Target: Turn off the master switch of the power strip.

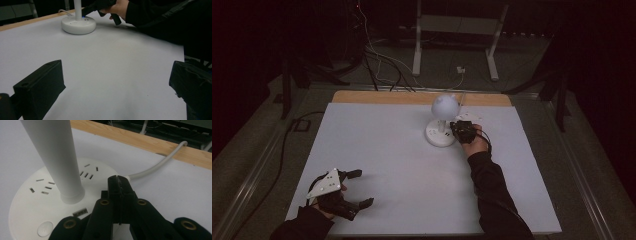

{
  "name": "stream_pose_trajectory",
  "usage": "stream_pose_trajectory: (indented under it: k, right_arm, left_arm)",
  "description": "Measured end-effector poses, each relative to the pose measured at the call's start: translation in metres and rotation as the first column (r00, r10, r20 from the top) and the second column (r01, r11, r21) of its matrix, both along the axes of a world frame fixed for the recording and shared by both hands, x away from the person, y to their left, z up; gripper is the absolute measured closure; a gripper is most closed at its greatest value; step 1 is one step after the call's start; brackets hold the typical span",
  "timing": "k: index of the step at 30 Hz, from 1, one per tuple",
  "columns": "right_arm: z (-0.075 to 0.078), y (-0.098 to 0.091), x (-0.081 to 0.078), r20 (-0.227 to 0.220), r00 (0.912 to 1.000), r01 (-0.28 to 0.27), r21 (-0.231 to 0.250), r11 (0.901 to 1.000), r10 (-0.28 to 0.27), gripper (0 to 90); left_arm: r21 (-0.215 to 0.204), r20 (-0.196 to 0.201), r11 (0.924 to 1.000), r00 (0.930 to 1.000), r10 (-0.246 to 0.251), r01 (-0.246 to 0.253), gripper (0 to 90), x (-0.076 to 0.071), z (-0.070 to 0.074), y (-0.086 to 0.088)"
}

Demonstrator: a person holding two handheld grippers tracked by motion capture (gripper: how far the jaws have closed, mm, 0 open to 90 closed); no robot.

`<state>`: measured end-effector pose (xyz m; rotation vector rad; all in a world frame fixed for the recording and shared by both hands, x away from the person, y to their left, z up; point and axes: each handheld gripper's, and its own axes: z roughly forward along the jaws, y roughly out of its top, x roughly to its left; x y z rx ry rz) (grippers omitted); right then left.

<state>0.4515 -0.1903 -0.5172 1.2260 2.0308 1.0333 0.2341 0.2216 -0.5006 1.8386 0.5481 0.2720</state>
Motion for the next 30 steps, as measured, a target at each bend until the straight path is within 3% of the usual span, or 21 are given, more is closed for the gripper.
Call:
stream_pose_trajectory:
  k: [6, 12, 15, 24, 26, 29, 30]
  right_arm:
    - [-0.0001, 0.0020, -0.0010, -0.007, 0.9998, -0.016, -0.009, 0.9998, 0.016, 90.0]
    - [-0.0010, 0.0044, -0.0029, 0.014, 0.9998, -0.013, -0.035, 0.9993, 0.013, 90.0]
    - [-0.0016, 0.0028, -0.0026, 0.014, 0.9998, -0.011, -0.017, 0.9998, 0.012, 90.0]
    - [-0.0023, 0.0036, -0.0038, 0.025, 0.9996, -0.009, -0.023, 0.9997, 0.010, 90.0]
    - [-0.0032, 0.0052, -0.0052, 0.045, 0.9989, -0.009, -0.045, 0.9990, 0.011, 90.0]
    - [-0.0019, 0.0055, -0.0055, 0.040, 0.9992, -0.002, -0.033, 0.9994, 0.004, 90.0]
    - [0.0001, 0.0044, -0.0064, 0.036, 0.9991, -0.023, -0.006, 0.9997, 0.023, 90.0]
  left_arm:
    - [0.001, 0.001, 1.0000, 1.0000, 0.002, -0.002, 0.4, 0.0000, 0.0000, -0.0001]
    - [0.001, 0.002, 1.0000, 1.0000, 0.004, -0.004, 0.4, -0.0008, 0.0005, 0.0002]
    - [0.000, 0.002, 1.0000, 1.0000, 0.003, -0.003, 0.4, -0.0008, 0.0005, 0.0003]
    - [-0.001, 0.001, 1.0000, 1.0000, 0.006, -0.006, 0.3, -0.0005, 0.0004, 0.0005]
    - [-0.001, 0.001, 1.0000, 1.0000, 0.007, -0.007, 0.4, -0.0006, 0.0005, 0.0007]
    - [-0.002, 0.001, 1.0000, 1.0000, 0.006, -0.006, 0.4, -0.0007, 0.0005, 0.0007]
    - [-0.004, 0.002, 1.0000, 1.0000, 0.007, -0.007, 0.4, -0.0006, 0.0007, 0.0010]
